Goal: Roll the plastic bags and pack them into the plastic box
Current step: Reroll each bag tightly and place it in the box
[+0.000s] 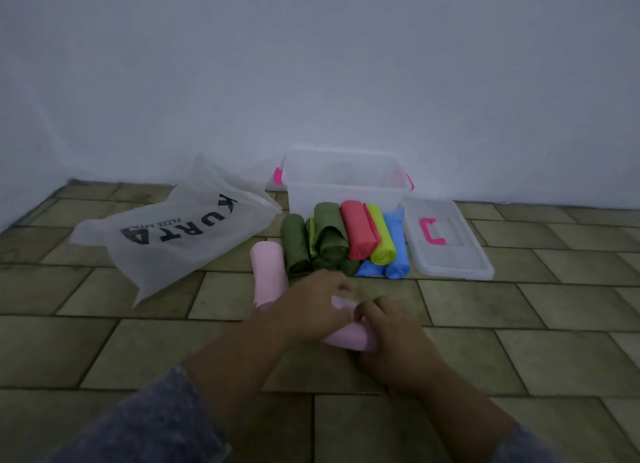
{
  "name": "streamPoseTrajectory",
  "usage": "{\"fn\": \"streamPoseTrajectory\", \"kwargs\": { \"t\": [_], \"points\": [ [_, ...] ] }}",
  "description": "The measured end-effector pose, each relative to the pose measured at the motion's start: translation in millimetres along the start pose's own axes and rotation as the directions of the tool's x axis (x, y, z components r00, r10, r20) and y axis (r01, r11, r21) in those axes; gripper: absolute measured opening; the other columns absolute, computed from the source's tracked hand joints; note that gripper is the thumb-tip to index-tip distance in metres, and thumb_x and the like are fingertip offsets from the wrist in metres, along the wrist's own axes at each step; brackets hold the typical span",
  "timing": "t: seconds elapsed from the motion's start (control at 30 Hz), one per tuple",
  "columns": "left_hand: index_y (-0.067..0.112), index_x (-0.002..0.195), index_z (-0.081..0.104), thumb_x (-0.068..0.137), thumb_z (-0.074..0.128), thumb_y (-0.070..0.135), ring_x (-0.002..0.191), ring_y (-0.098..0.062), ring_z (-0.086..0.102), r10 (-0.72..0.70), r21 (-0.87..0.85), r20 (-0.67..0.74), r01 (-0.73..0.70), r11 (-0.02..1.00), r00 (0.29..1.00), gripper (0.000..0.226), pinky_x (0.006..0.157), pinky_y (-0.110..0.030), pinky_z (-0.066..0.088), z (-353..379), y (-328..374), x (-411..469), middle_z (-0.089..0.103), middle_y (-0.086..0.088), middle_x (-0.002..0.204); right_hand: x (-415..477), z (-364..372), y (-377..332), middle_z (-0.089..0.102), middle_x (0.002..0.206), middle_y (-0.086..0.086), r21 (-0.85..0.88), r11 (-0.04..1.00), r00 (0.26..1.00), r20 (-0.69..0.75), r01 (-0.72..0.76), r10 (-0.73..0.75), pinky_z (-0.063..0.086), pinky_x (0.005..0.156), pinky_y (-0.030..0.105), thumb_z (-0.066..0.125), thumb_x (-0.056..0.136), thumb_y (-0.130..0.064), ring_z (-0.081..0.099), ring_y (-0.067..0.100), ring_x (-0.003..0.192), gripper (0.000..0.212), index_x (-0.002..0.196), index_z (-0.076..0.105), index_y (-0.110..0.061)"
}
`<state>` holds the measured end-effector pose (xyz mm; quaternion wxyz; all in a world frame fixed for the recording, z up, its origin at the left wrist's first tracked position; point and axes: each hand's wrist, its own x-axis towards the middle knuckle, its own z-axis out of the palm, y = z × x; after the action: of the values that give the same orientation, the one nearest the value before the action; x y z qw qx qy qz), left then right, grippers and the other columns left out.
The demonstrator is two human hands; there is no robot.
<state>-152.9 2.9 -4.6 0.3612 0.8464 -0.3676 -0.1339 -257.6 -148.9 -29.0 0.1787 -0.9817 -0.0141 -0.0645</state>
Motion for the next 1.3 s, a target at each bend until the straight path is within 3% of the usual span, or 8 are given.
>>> {"fn": "streamPoseTrajectory", "kwargs": {
  "t": [0.07, 0.23, 0.37, 0.57, 0.7, 1.0, 1.17, 1.3],
  "points": [
    [0.018, 0.127, 0.056, 0.082, 0.061, 0.031, 0.116, -0.017, 0.05, 0.072, 0.213, 0.169, -0.107, 0.971, 0.983, 0.047, 0.091, -0.025, 0.037, 10.5, -4.9, -10.2, 0.056, -0.001, 0.127, 4.3, -12.2, 5.0, 0.06, 0.095, -0.003, 0.202, 0.975, 0.993, 0.09, -0.09, 0.073, 0.046, 0.074, 0.033, 0.055, 0.063, -0.044, 0.058, 0.016, 0.087, 0.043, 0.1, 0.063, -0.023],
    [0.024, 0.134, 0.05, 0.08, 0.063, 0.023, 0.126, -0.02, 0.044, 0.066, 0.345, 0.184, -0.127, 0.93, 0.981, 0.055, 0.106, -0.03, 0.031, 13.8, -11.2, -10.2, 0.048, -0.003, 0.138, 33.1, -20.7, 17.8, 0.066, 0.115, 0.004, 0.624, 0.725, 0.956, 0.164, -0.29, 0.241, 0.044, 0.097, 0.036, 0.044, 0.092, -0.004, 0.06, 0.023, 0.108, 0.028, 0.101, 0.069, -0.011],
    [0.03, 0.138, 0.044, 0.078, 0.067, 0.04, 0.122, -0.023, 0.049, 0.029, 0.427, 0.311, -0.166, 0.889, 0.95, 0.066, 0.101, -0.037, 0.04, 10.0, -7.9, 2.6, 0.051, -0.003, 0.137, 45.2, -4.7, 27.2, 0.062, 0.124, 0.014, 0.592, 0.716, 0.928, 0.266, -0.371, 0.26, 0.038, 0.107, 0.044, 0.037, 0.1, -0.015, 0.055, 0.026, 0.118, 0.033, 0.122, 0.061, -0.012],
    [0.032, 0.135, 0.044, 0.074, 0.069, 0.046, 0.113, -0.022, 0.055, 0.084, 0.514, 0.352, -0.267, 0.815, 0.932, 0.068, 0.091, -0.034, 0.041, 15.3, 0.6, 8.5, 0.056, 0.0, 0.13, 46.1, -2.0, 25.8, 0.069, 0.111, 0.009, 0.647, 0.633, 0.904, 0.266, -0.424, 0.334, 0.041, 0.104, 0.047, 0.046, 0.094, -0.043, 0.061, 0.024, 0.109, 0.025, 0.09, 0.069, -0.033],
    [0.026, 0.125, 0.051, 0.074, 0.071, 0.038, 0.109, -0.023, 0.055, 0.194, 0.498, 0.307, -0.331, 0.802, 0.932, 0.057, 0.086, -0.031, 0.04, 17.5, -1.0, -1.4, 0.058, -0.001, 0.124, 47.0, -3.1, 26.2, 0.07, 0.109, 0.009, 0.593, 0.682, 0.904, 0.279, -0.427, 0.323, 0.041, 0.104, 0.044, 0.042, 0.095, -0.045, 0.06, 0.022, 0.108, 0.033, 0.096, 0.069, -0.025],
    [0.02, 0.119, 0.057, 0.08, 0.068, 0.042, 0.101, -0.021, 0.056, -0.002, 0.386, 0.345, -0.14, 0.912, 0.938, 0.047, 0.072, -0.025, 0.034, 9.5, 4.4, 10.7, 0.06, -0.004, 0.117, 45.8, -7.8, 22.2, 0.066, 0.116, 0.008, 0.572, 0.708, 0.91, 0.264, -0.415, 0.319, 0.041, 0.103, 0.044, 0.042, 0.095, -0.046, 0.058, 0.022, 0.111, 0.033, 0.108, 0.065, -0.026],
    [0.026, 0.119, 0.06, 0.086, 0.054, 0.051, 0.108, -0.02, 0.05, -0.067, 0.528, 0.275, -0.092, 0.844, 0.959, 0.042, 0.081, -0.035, 0.03, 12.2, 0.6, 12.8, 0.054, -0.002, 0.115, 42.7, -14.0, 19.0, 0.068, 0.109, 0.01, 0.65, 0.666, 0.931, 0.243, -0.366, 0.274, 0.041, 0.103, 0.045, 0.053, 0.094, -0.026, 0.061, 0.026, 0.108, 0.011, 0.093, 0.064, -0.024],
    [0.023, 0.12, 0.058, 0.09, 0.05, 0.051, 0.107, -0.022, 0.053, -0.117, 0.517, 0.233, -0.02, 0.856, 0.965, 0.042, 0.075, -0.031, 0.027, 13.2, -4.7, 17.1, 0.058, -0.004, 0.118, 30.3, -22.6, 23.1, 0.066, 0.094, -0.003, 0.561, 0.786, 0.964, 0.114, -0.262, 0.24, 0.046, 0.081, 0.016, 0.061, 0.076, 0.001, 0.061, 0.016, 0.094, 0.027, 0.081, 0.06, -0.026]
  ]
}}
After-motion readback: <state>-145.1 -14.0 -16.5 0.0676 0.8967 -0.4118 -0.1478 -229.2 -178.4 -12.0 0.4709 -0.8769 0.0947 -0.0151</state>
